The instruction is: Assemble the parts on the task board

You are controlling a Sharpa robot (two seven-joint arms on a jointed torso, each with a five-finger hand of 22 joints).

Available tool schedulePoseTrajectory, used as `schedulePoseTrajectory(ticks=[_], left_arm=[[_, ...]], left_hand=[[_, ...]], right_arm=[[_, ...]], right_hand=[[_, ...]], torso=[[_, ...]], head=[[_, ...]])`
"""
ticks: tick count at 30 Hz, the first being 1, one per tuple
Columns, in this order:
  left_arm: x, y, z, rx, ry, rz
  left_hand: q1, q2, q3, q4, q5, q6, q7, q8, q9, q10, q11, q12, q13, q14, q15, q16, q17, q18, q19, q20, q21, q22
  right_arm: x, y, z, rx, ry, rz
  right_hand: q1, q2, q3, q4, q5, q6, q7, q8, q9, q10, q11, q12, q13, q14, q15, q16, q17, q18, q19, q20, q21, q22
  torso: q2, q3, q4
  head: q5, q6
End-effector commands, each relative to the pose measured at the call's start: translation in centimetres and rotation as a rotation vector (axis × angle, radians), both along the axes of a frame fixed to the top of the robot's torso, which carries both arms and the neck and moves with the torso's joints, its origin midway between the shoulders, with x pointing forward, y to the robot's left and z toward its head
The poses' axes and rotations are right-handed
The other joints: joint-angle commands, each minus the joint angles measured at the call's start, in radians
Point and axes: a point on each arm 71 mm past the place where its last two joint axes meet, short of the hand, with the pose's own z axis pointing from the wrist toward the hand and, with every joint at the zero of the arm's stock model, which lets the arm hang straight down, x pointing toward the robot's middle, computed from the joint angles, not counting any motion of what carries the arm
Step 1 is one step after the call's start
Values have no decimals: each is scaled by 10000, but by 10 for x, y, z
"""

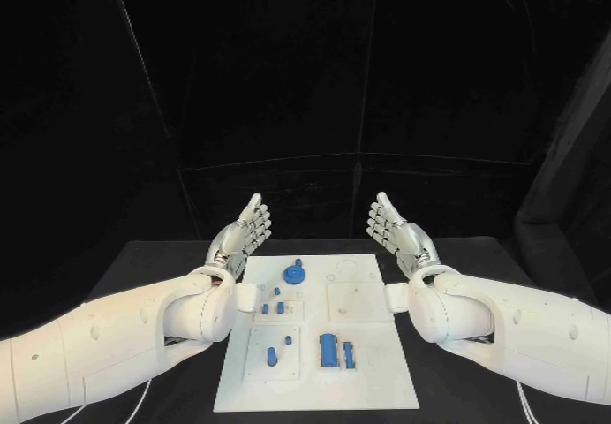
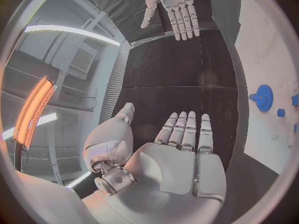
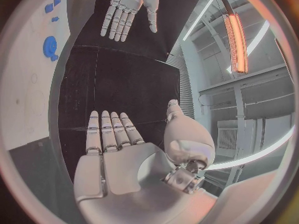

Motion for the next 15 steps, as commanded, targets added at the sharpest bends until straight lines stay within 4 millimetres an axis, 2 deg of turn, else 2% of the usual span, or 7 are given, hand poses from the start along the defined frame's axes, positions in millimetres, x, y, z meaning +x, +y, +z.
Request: schedulePoseTrajectory(ticks=[1,5,6,15], left_arm=[[-5,3,7,894,-594,1187],[-10,1,9,948,-641,1327],[-10,0,10,952,-644,1336],[-10,0,10,952,-644,1337]], left_hand=[[-1367,9,-398,9,-38,-1070,-109,-80,-21,-1140,-111,-69,-19,-1004,-63,-713,-200,-522,-839,-714,-303,-764],[-1843,9,-522,9,-38,-1449,-109,-80,-21,-1533,-111,-69,-19,-1352,-63,-713,-200,-522,-1119,-714,-303,-764],[-1939,9,-1247,9,-38,-1524,-109,-80,-21,-1616,-111,-69,-19,-1423,-63,-713,-200,-522,-1183,-714,-303,-764],[-2655,9,-1247,9,-38,-2088,-109,-80,-21,-2212,-111,-69,-19,-1945,-63,-713,-200,-522,-1610,-714,-303,-764]], right_arm=[[-1,-5,3,5,-183,-965],[-1,-5,3,5,-183,-965],[-1,-5,3,5,-183,-965],[-1,-5,3,5,-183,-965]], right_hand=[[-1522,-114,483,174,-111,-1088,-135,-69,-45,-1198,-55,-65,-22,-1261,-15,-46,-33,-610,-1195,-279,-112,-60],[-2034,-114,483,174,-111,-1455,-135,-69,-45,-1597,-55,-65,-22,-1687,-15,-46,-33,-610,-1603,-279,-112,-60],[-2137,-114,483,174,-111,-1529,-135,-69,-45,-1684,-55,-65,-22,-1772,-15,-46,-33,-610,-1677,-279,-112,-60],[-2941,-114,483,174,-111,-2106,-135,-69,-45,-2318,-55,-65,-22,-2440,-15,-46,-33,-610,-2320,-279,-112,-60]], torso=[[2,4,4],[2,4,4],[2,4,4],[2,4,4]], head=[[-1,-1],[-1,-1],[-1,-1],[-1,-1]])
